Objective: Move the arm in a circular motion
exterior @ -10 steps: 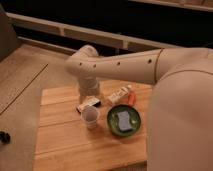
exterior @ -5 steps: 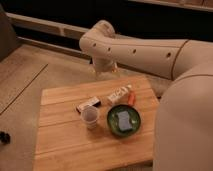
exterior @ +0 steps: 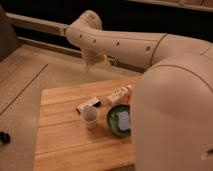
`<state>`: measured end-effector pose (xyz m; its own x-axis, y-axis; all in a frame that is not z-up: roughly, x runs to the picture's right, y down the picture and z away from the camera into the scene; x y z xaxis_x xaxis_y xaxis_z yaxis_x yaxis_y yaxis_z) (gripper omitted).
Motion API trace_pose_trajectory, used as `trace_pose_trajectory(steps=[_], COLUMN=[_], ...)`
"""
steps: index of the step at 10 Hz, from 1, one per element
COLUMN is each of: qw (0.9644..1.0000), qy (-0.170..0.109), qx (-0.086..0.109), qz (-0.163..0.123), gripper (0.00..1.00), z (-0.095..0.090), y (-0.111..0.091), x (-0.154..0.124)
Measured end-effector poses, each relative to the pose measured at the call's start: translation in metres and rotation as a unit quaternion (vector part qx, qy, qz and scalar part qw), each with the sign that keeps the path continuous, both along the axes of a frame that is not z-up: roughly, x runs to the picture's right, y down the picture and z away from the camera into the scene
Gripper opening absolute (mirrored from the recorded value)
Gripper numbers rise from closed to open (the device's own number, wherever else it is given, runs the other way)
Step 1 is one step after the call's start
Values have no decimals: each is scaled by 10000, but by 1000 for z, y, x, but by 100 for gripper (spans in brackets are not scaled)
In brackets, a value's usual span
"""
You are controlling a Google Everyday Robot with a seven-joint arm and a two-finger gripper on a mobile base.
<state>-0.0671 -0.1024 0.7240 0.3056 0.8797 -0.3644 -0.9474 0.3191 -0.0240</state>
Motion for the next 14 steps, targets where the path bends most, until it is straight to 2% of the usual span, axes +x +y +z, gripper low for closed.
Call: trace_pose_trajectory(steps=[1, 3, 6, 7, 8, 9, 11, 12, 14], qw=[9995, 9942, 9851, 9839, 9847, 9888, 9961, 9981, 9979], qy=[-208, -779, -1305, -1366, -1344, -1140, -666, -400, 59], qx=[-102, -407, -651, -669, -683, -668, -551, -453, -258], qz=[-203, -623, -907, -938, -877, -697, -158, 116, 584], gripper=[65, 65, 65, 65, 65, 65, 65, 65, 65], z=[0, -7, -27, -33, -40, -43, -48, -50, -53], y=[9, 45, 94, 107, 122, 129, 131, 128, 113], x=[-25, -87, -135, -140, -136, -114, -60, -31, 19])
